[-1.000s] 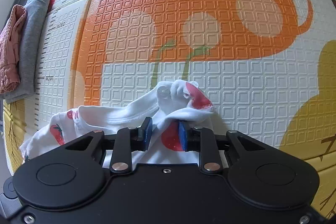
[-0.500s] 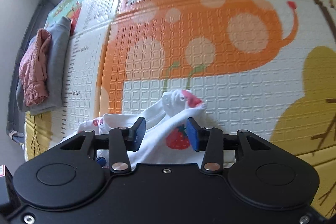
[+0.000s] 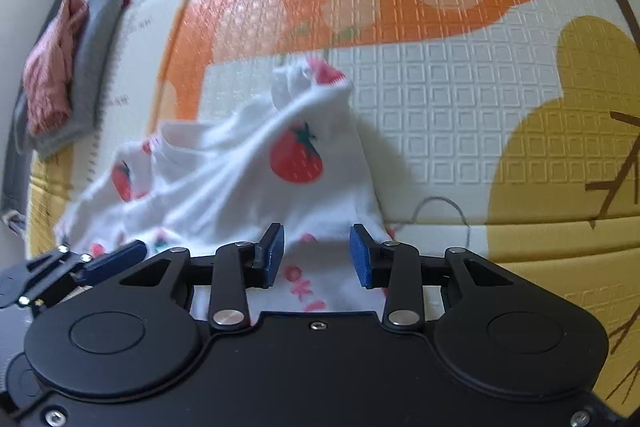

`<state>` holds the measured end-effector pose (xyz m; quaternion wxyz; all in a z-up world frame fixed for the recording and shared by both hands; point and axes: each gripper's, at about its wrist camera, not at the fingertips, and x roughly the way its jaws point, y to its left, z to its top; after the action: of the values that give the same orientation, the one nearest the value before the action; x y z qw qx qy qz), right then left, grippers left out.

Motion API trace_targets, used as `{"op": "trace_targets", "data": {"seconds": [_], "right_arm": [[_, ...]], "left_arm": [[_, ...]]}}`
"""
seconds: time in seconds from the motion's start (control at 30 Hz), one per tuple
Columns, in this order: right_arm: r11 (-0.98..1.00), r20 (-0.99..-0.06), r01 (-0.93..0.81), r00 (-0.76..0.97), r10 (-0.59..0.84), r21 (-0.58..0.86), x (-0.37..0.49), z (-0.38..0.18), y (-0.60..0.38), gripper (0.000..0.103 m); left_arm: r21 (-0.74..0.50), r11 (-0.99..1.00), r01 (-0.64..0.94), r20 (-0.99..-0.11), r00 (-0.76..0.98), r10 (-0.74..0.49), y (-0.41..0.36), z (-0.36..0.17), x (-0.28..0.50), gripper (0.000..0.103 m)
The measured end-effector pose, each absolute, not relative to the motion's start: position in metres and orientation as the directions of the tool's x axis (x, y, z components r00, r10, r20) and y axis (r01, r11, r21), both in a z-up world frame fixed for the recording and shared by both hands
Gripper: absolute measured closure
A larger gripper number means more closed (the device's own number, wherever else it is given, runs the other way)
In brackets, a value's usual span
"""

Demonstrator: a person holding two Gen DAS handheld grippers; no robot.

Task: Fold clothes
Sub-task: 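Fold the held sleeve across the body while the left gripper pins the shirt middle, then open both grippers to release the sleeve and the shirt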

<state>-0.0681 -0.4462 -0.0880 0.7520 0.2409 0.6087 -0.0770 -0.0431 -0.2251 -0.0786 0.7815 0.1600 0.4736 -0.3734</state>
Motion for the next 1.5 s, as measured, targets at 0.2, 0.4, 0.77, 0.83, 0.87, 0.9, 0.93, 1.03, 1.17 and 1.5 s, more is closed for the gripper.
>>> {"op": "trace_targets", "data": {"seconds": [0.2, 0.4, 0.77, 0.83, 0.87, 0.9, 0.93, 1.03, 1.17, 1.5], "right_arm": [[0.901, -0.962, 0.378, 0.241, 0.127, 0.214, -0.080, -0.083, -0.445, 0.067], [0.905, -0.972, 0.382, 0.207, 0.112, 0.186, -0.086, -0.087, -0.457, 0.065], [0.904, -0.969, 0.381, 0.217, 0.118, 0.195, -0.092, -0.098, -0.455, 0.066], [0.903, -0.968, 0.383, 0.221, 0.114, 0.194, -0.093, -0.098, -0.454, 0.067], [0.903, -0.968, 0.382, 0.224, 0.113, 0.194, -0.093, -0.098, -0.454, 0.068], [0.903, -0.967, 0.383, 0.227, 0.113, 0.195, -0.094, -0.098, -0.454, 0.069], [0.902, -0.967, 0.383, 0.228, 0.115, 0.198, -0.094, -0.098, -0.454, 0.070], [0.900, -0.965, 0.384, 0.231, 0.121, 0.205, -0.098, -0.097, -0.454, 0.077], [0.899, -0.966, 0.387, 0.228, 0.124, 0.207, -0.103, -0.097, -0.456, 0.085], [0.892, -0.967, 0.393, 0.209, 0.148, 0.222, -0.122, -0.099, -0.451, 0.088]], "left_arm": [[-0.082, 0.738, 0.669, -0.877, 0.304, -0.373, -0.203, -0.079, -0.050, 0.054], [-0.105, 0.778, 0.619, -0.901, 0.272, -0.338, -0.187, -0.085, -0.051, 0.050], [-0.206, 0.805, 0.556, -0.912, 0.189, -0.364, -0.184, -0.099, -0.046, 0.063], [-0.214, 0.803, 0.557, -0.912, 0.181, -0.369, -0.186, -0.099, -0.047, 0.070], [-0.217, 0.802, 0.556, -0.911, 0.179, -0.371, -0.186, -0.099, -0.047, 0.075], [-0.213, 0.804, 0.556, -0.912, 0.183, -0.368, -0.187, -0.099, -0.048, 0.082], [-0.209, 0.805, 0.556, -0.912, 0.186, -0.365, -0.187, -0.099, -0.049, 0.084], [-0.209, 0.804, 0.556, -0.912, 0.186, -0.366, -0.188, -0.098, -0.049, 0.091], [-0.196, 0.801, 0.565, -0.915, 0.188, -0.357, -0.189, -0.097, -0.048, 0.093], [-0.185, 0.785, 0.591, -0.925, 0.167, -0.343, -0.182, -0.098, -0.049, 0.093]]}}
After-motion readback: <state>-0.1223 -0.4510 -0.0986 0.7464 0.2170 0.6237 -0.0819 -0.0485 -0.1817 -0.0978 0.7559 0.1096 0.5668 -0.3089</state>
